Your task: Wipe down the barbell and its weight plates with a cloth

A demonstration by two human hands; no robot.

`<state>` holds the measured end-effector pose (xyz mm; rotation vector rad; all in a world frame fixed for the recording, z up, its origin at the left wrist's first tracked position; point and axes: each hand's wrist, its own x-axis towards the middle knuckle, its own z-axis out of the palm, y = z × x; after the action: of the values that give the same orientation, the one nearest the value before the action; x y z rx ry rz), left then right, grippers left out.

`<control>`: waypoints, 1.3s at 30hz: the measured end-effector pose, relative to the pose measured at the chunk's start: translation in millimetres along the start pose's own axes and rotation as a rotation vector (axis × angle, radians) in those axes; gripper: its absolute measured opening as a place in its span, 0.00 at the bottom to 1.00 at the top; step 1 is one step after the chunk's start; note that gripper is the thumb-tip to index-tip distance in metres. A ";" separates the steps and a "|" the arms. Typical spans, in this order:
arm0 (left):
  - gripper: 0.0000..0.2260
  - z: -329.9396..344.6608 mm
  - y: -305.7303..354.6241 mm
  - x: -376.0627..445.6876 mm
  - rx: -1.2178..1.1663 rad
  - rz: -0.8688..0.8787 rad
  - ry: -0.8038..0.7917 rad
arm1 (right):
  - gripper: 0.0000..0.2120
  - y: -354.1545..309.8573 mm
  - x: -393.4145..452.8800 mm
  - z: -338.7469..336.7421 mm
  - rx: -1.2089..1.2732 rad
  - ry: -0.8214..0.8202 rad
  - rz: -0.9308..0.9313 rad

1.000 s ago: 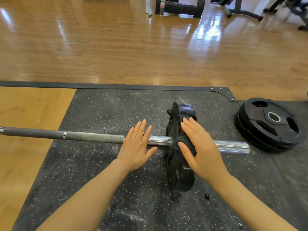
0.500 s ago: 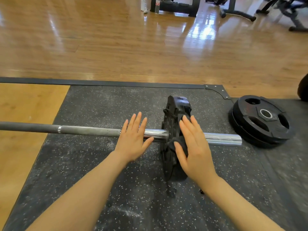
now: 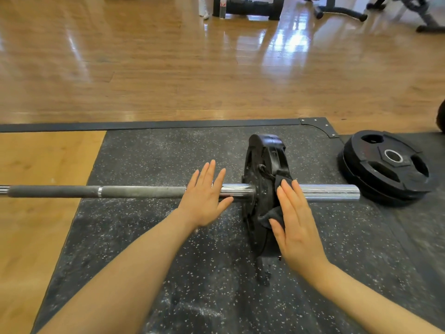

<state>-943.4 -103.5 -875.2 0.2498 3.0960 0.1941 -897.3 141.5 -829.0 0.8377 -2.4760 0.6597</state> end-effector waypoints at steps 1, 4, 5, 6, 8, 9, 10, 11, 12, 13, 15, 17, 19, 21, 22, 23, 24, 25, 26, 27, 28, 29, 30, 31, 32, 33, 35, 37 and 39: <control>0.36 -2.2 -1.6 2.6 0.008 0.008 -0.022 | 0.26 -0.2 3.7 -2.2 -0.009 -0.021 0.007; 0.36 -9.6 -4.7 11.7 0.079 0.044 -0.102 | 0.27 0.4 16.5 -7.7 -0.033 -0.075 0.031; 0.36 -12.4 -5.5 15.2 0.100 0.050 -0.130 | 0.27 0.3 21.3 -8.7 -0.039 -0.081 0.038; 0.36 -15.6 -6.7 18.6 0.112 0.055 -0.159 | 0.26 0.4 26.5 -9.1 -0.042 -0.084 0.049; 0.36 -21.4 -9.7 24.2 0.113 0.066 -0.211 | 0.26 0.8 36.4 -8.7 -0.035 -0.089 0.071; 0.36 -23.7 -11.3 26.9 0.107 0.076 -0.229 | 0.25 1.8 41.2 -8.1 -0.027 -0.090 0.078; 0.35 -25.7 -12.9 29.3 0.096 0.087 -0.239 | 0.25 3.3 45.9 -7.6 -0.018 -0.093 0.085; 0.35 -27.3 -14.9 31.7 0.084 0.100 -0.238 | 0.25 4.9 50.6 -7.2 -0.008 -0.099 0.094; 0.35 -27.8 -17.5 33.6 0.072 0.112 -0.218 | 0.26 6.4 55.6 -6.9 0.002 -0.104 0.106; 0.34 -27.3 -20.8 34.6 0.060 0.124 -0.178 | 0.26 7.8 60.2 -6.6 0.012 -0.106 0.117; 0.33 -22.4 -28.8 32.6 0.016 0.126 -0.069 | 0.26 10.1 68.2 -4.7 0.021 -0.095 0.129; 0.32 -14.4 -36.3 28.6 -0.066 0.073 -0.001 | 0.25 10.6 74.8 -1.0 0.017 -0.063 0.148; 0.31 -6.0 -39.5 26.5 -0.141 0.000 0.037 | 0.25 8.4 78.1 3.8 0.012 -0.020 0.177; 0.30 -1.0 -40.2 29.8 -0.163 -0.030 0.075 | 0.24 5.9 78.8 8.8 -0.004 0.028 0.205; 0.30 0.2 -40.4 31.4 -0.173 -0.030 0.080 | 0.24 5.0 77.2 11.4 -0.016 0.051 0.219; 0.30 0.7 -41.0 32.1 -0.180 -0.030 0.078 | 0.24 3.5 74.0 14.1 -0.028 0.074 0.234; 0.31 1.4 -41.8 32.0 -0.184 -0.029 0.077 | 0.25 1.5 69.1 17.0 -0.038 0.102 0.247; 0.31 2.1 -42.4 31.7 -0.185 -0.027 0.080 | 0.25 -0.4 63.1 20.2 -0.050 0.133 0.255; 0.31 2.9 -42.7 31.2 -0.184 -0.028 0.084 | 0.25 -2.1 56.1 23.5 -0.061 0.162 0.261; 0.31 3.4 -42.7 31.0 -0.182 -0.028 0.088 | 0.25 -3.4 48.9 27.0 -0.066 0.188 0.269; 0.30 3.8 -42.4 30.8 -0.178 -0.029 0.090 | 0.25 -4.3 41.9 30.0 -0.062 0.210 0.275; 0.30 4.1 -41.7 30.6 -0.175 -0.029 0.092 | 0.24 -4.6 35.9 32.2 -0.055 0.226 0.277; 0.30 4.3 -41.3 30.3 -0.174 -0.028 0.093 | 0.24 -4.4 30.9 33.4 -0.050 0.235 0.275; 0.30 4.2 -41.2 30.2 -0.174 -0.028 0.093 | 0.24 -4.4 26.9 33.8 -0.049 0.235 0.270; 0.30 3.9 -41.4 29.9 -0.175 -0.028 0.091 | 0.24 -4.6 23.5 33.9 -0.055 0.230 0.262; 0.30 3.7 -41.4 29.3 -0.176 -0.029 0.089 | 0.24 -5.4 20.3 33.6 -0.063 0.223 0.251; 0.29 3.6 -40.7 27.6 -0.172 -0.032 0.087 | 0.24 -6.4 17.6 30.6 -0.081 0.214 0.220; 0.29 3.3 -39.8 27.2 -0.170 -0.036 0.092 | 0.23 -3.5 26.1 23.8 -0.106 0.218 0.172; 0.29 3.0 -39.4 27.8 -0.178 -0.041 0.095 | 0.22 2.3 44.9 16.8 -0.145 0.218 0.114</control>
<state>-976.9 -137.2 -883.7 0.1759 3.1471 0.4906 -935.3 114.0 -818.6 0.5434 -2.3529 0.5697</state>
